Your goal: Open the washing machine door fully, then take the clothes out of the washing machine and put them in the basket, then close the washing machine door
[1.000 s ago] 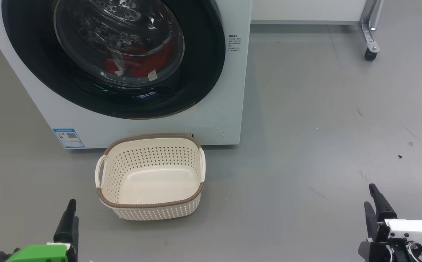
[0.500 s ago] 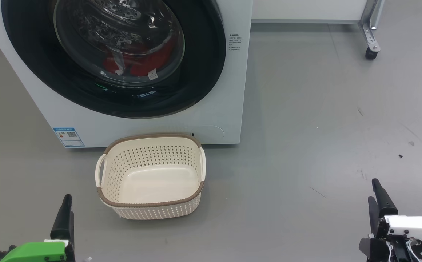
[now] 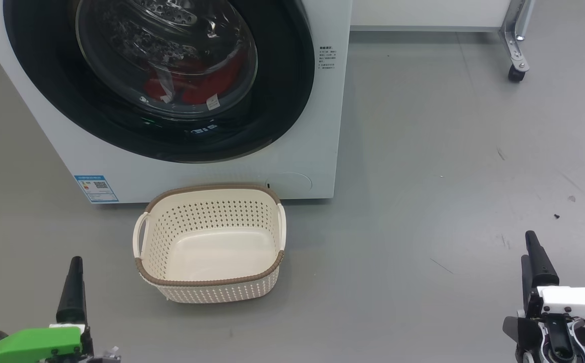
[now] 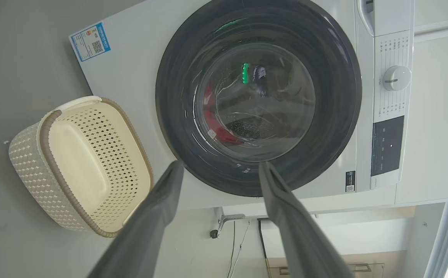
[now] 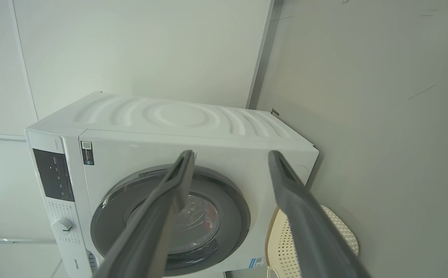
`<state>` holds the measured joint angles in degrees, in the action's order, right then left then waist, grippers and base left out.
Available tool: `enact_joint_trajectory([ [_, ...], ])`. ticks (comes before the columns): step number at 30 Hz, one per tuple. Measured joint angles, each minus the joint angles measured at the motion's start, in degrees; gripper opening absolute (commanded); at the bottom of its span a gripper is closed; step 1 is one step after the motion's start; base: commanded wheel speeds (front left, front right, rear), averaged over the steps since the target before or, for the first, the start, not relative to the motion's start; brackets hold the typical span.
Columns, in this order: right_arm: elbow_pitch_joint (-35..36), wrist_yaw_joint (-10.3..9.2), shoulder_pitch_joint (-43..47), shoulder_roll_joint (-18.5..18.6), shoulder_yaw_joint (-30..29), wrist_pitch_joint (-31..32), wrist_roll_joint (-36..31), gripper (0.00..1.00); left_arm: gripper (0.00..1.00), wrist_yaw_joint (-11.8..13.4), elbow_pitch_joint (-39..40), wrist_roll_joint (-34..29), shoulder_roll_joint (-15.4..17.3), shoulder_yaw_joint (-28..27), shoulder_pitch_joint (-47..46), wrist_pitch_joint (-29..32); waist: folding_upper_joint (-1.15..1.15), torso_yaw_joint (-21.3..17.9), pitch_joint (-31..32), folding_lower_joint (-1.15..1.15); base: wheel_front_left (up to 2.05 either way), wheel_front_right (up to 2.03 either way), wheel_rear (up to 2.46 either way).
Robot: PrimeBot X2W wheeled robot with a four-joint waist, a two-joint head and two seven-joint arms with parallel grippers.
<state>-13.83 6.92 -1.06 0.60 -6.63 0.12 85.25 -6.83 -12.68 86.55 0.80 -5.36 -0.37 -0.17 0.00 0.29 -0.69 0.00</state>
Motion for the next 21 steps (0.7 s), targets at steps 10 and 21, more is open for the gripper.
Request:
enact_joint_trajectory([
  [10, 1.86, 0.0, -0.87, 0.22, 1.13, -1.81, -5.2, 1.0, 1.0, 0.0, 2.1, -5.15, 0.08, 1.86, -0.1, -1.71, 0.0, 0.12, -0.03, 0.0, 0.0, 0.0, 0.0],
  [21, 2.91, 0.01, -0.87, 0.45, 2.99, -3.56, -14.52, 1.0, 1.0, -0.01, 4.12, -14.22, 0.12, 2.49, -0.09, -3.53, 0.0, 0.22, -0.25, 0.0, 0.0, 0.0, 0.0],
])
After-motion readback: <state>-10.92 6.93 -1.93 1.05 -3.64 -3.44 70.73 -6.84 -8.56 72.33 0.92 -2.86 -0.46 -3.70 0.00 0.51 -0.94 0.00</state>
